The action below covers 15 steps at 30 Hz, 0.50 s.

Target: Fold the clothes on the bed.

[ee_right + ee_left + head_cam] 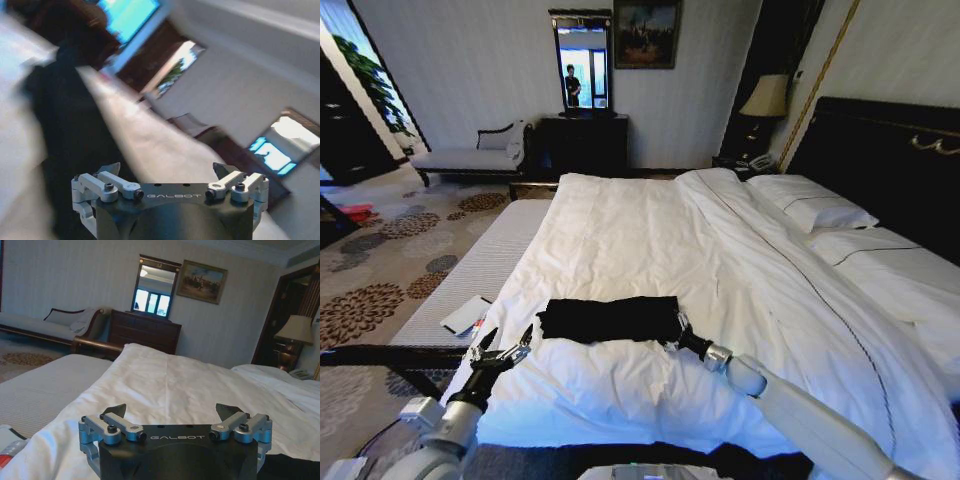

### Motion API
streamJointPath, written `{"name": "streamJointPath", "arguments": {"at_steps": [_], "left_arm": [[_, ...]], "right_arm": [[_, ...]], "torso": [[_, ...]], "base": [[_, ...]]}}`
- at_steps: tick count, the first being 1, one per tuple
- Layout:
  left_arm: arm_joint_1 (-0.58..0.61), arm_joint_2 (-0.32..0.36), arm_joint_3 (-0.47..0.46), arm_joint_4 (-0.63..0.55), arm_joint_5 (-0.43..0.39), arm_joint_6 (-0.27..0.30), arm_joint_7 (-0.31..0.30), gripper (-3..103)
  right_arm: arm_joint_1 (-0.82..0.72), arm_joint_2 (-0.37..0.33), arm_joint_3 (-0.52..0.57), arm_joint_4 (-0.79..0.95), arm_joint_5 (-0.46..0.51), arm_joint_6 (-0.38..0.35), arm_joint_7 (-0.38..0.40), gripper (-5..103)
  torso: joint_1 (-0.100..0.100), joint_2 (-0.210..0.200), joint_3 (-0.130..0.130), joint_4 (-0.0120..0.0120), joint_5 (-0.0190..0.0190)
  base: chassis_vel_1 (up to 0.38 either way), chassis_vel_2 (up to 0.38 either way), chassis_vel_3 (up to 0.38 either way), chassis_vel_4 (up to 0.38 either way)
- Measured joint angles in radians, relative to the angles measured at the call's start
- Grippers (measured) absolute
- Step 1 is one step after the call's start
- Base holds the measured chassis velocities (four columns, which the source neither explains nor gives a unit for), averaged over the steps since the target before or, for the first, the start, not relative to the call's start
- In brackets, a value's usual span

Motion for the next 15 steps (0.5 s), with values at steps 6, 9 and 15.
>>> {"name": "streamJointPath", "arguments": {"at_steps": [6,9,15], "left_arm": [[0.0,-0.007,0.005,0.0,0.006,0.002,-0.008,100],[0.001,-0.013,0.006,-0.004,0.011,0.004,-0.016,100],[0.032,-0.021,-0.023,-0.011,0.041,-0.006,-0.008,100]], "right_arm": [[0.2,0.047,-0.078,-0.081,0.044,-0.028,0.01,100],[0.273,0.092,-0.149,-0.144,0.073,-0.056,0.008,100],[0.196,0.094,-0.142,-0.064,0.608,-0.312,0.052,100]], "torso": [[0.0,0.0,0.0,0.0006,-0.0001],[0.0,0.0,0.0,0.0008,0.0001],[0.0,0.0,0.0,0.0,0.0004]], "base": [[0.0,0.0,0.0,0.0],[0.0,0.0,0.0,0.0],[0.0,0.0,0.0,0.0]]}}
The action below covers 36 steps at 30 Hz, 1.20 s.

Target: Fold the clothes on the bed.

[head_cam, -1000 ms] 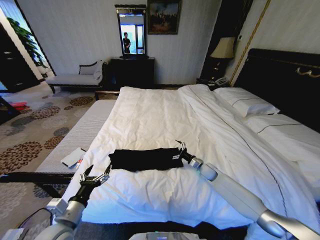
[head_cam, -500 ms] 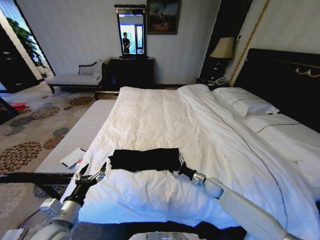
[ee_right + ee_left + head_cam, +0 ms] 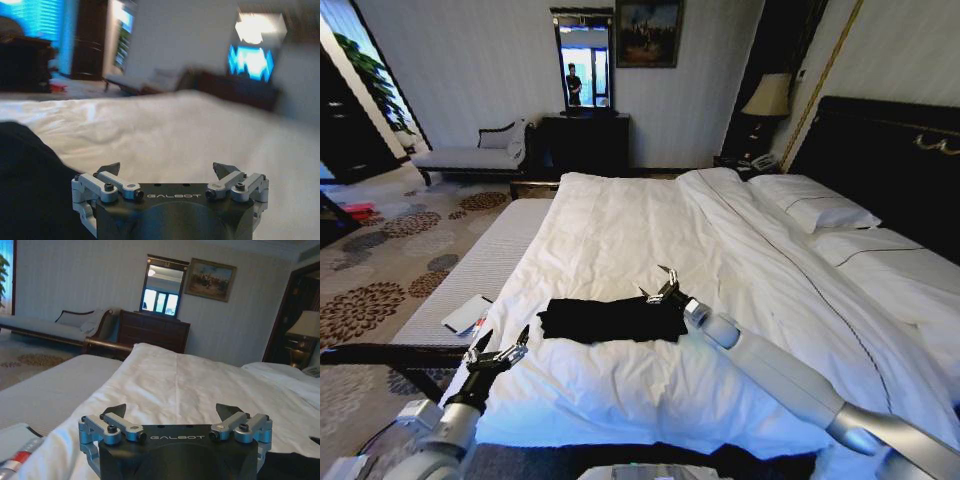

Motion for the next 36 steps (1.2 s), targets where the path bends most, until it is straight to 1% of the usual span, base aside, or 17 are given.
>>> {"name": "streamJointPath", "arguments": {"at_steps": [1,2,3,4,6,7,9,11,12,14,17,20,25,30,32,36], "left_arm": [[0.0,0.0,0.0,0.0,0.0,0.0,0.0,100],[0.01,-0.001,-0.006,0.004,0.028,-0.024,0.014,100],[0.017,-0.003,-0.009,0.011,0.056,-0.045,0.025,100],[0.062,-0.015,-0.028,0.028,0.18,-0.147,0.079,100],[0.095,-0.019,-0.04,0.029,0.229,-0.181,0.102,100],[0.095,-0.019,-0.04,0.029,0.229,-0.181,0.102,100],[0.122,-0.028,-0.047,0.03,0.281,-0.219,0.118,100],[0.147,-0.048,-0.047,0.032,0.308,-0.25,0.128,100],[0.147,-0.048,-0.047,0.032,0.308,-0.25,0.128,100],[0.17,-0.077,-0.042,0.035,0.32,-0.269,0.131,100],[0.181,-0.088,-0.04,0.035,0.324,-0.269,0.131,100],[0.182,-0.09,-0.039,0.035,0.324,-0.269,0.131,100],[0.182,-0.09,-0.039,0.035,0.323,-0.268,0.131,100],[0.181,-0.089,-0.038,0.035,0.322,-0.266,0.131,100],[0.181,-0.089,-0.038,0.036,0.321,-0.265,0.13,100],[0.18,-0.089,-0.038,0.036,0.32,-0.264,0.129,100]], "right_arm": [[0.0,0.0,0.0,0.0,0.0,0.0,0.0,100],[-0.035,-0.02,0.026,0.034,0.108,-0.043,0.009,100],[-0.064,-0.035,0.048,0.06,0.184,-0.073,0.017,100],[-0.192,-0.089,0.185,0.15,0.433,-0.174,0.035,100],[-0.244,-0.108,0.263,0.181,0.541,-0.221,0.04,100],[-0.244,-0.108,0.263,0.181,0.541,-0.221,0.04,100],[-0.275,-0.119,0.315,0.193,0.619,-0.257,0.043,100],[-0.288,-0.131,0.344,0.188,0.679,-0.284,0.039,100],[-0.288,-0.131,0.344,0.188,0.679,-0.284,0.039,100],[-0.289,-0.133,0.352,0.167,0.719,-0.305,0.038,100],[-0.29,-0.127,0.352,0.158,0.731,-0.318,0.038,100],[-0.293,-0.119,0.343,0.147,0.726,-0.325,0.038,100],[-0.291,-0.109,0.326,0.124,0.718,-0.34,0.038,100],[-0.301,-0.112,0.301,0.11,0.692,-0.344,0.024,100],[-0.291,-0.104,0.285,0.093,0.688,-0.345,0.02,100],[-0.279,-0.088,0.267,0.083,0.688,-0.349,0.013,100]], "torso": [[0.0,0.0,0.0,0.0,0.0],[0.0,0.0,0.0,-0.0005,-0.0002],[0.0,0.0,0.0,-0.0007,-0.0002],[0.0,0.0,0.0,-0.0003,-0.0002],[0.0,0.0,0.0,0.0001,-0.0001],[0.0,0.0,0.0,0.0001,-0.0001],[0.0,0.0,0.0,0.0001,-0.0001],[0.0,0.0,0.0,0.0001,-0.0002],[0.0,0.0,0.0,0.0001,-0.0002],[0.0,0.0,0.0,0.0003,-0.0001],[0.0,0.0,0.0,0.0005,0.0002],[0.0,0.0,0.0,-0.0001,-0.0001],[0.0,0.0,0.0,0.0003,-0.0002],[0.0,0.0,0.0,-0.0002,-0.0003],[0.0,0.0,0.0,0.0002,-0.0002],[0.0,0.0,0.0,0.0001,-0.0003]], "base": [[0.0,0.0,0.0,0.0],[0.0,0.0,0.0,0.0],[0.0,0.0,0.0,0.0],[0.0,0.0,0.0,0.0],[0.0,0.0,0.0,0.0],[0.0,0.0,0.0,0.0],[0.0,0.0,0.0,0.0],[0.0,0.0,0.0,0.0],[0.0,0.0,0.0,0.0],[0.0,0.0,0.0,0.0],[0.0,0.0,0.0,0.0],[0.0,0.0,0.0,0.0],[0.0,0.0,0.0,0.0],[0.0,0.0,0.0,0.0],[0.0,0.0,0.0,0.0],[0.0,0.0,0.0,0.0]]}}
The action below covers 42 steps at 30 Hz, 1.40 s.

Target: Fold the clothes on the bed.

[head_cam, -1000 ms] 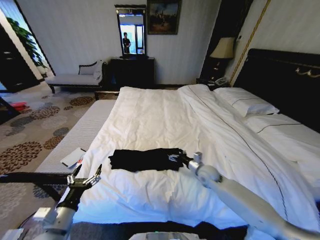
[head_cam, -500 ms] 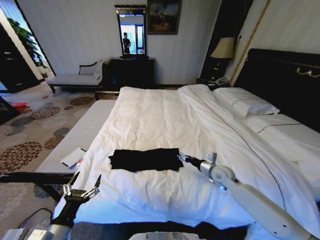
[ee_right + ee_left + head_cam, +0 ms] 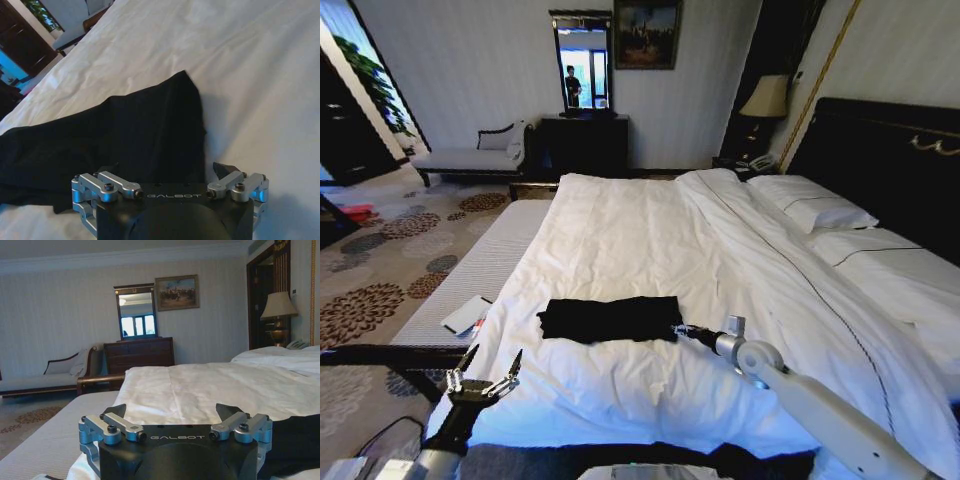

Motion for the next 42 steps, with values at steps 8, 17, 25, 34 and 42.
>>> {"name": "streamJointPath", "arguments": {"at_steps": [8,17,25,34,42], "left_arm": [[-0.001,0.001,0.0,0.0,-0.001,0.001,-0.001,100],[-0.001,0.001,0.0,0.0,-0.002,0.001,-0.001,100],[-0.001,0.001,0.0,0.0,-0.003,0.002,-0.002,100],[-0.001,0.001,0.0,0.0,-0.003,0.002,-0.002,100],[-0.001,0.001,0.0,0.0,-0.003,0.002,-0.002,100]], "right_arm": [[0.007,0.077,-0.016,0.023,0.008,-0.015,0.031,100],[0.022,0.103,-0.044,0.0,-0.008,-0.012,0.039,90],[0.017,0.137,-0.037,-0.005,-0.013,-0.002,0.055,63],[0.018,0.152,-0.032,-0.001,-0.013,0.0,0.068,30],[0.001,0.157,-0.017,0.002,-0.016,0.002,0.069,8]], "torso": [[0.0,0.0,0.0,0.0001,0.0],[0.0,0.0,0.0,-0.0001,0.0],[0.0,0.0,0.0,0.0,0.0002],[0.0,0.0,0.0,0.0001,0.0002],[0.0,0.0,0.0,0.0001,0.0002]], "base": [[0.0,0.0,0.0,0.0],[0.0,0.0,0.0,0.0],[0.0,0.0,0.0,0.0],[0.0,0.0,0.0,0.0],[0.0,0.0,0.0,0.0]]}}
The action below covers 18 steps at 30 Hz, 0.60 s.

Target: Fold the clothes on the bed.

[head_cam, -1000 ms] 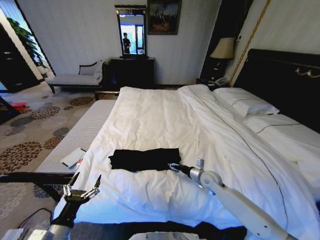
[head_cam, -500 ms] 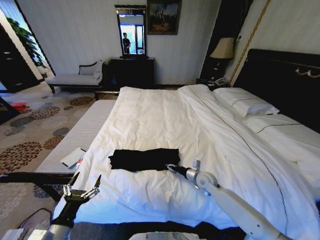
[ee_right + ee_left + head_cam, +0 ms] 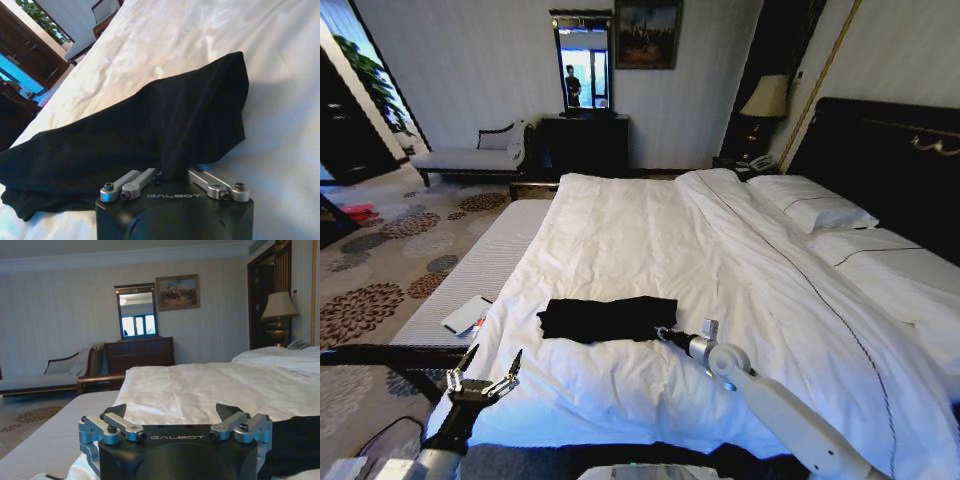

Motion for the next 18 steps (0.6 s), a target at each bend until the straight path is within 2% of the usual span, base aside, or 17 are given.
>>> {"name": "streamJointPath", "arguments": {"at_steps": [12,18], "left_arm": [[0.0,0.0,0.0,0.0,0.0,0.0,0.0,100],[0.0,0.0,0.0,0.0,0.0,0.0,0.0,100]], "right_arm": [[-0.02,-0.006,0.045,0.038,-0.009,0.021,0.012,7],[-0.08,-0.011,0.112,0.075,-0.027,0.036,0.021,7]], "torso": [[0.0,0.0,0.0,0.0,0.0],[0.0,0.0,0.0,0.0,0.0001]], "base": [[0.0,0.0,0.0,0.0],[0.0,0.0,0.0,0.0]]}}
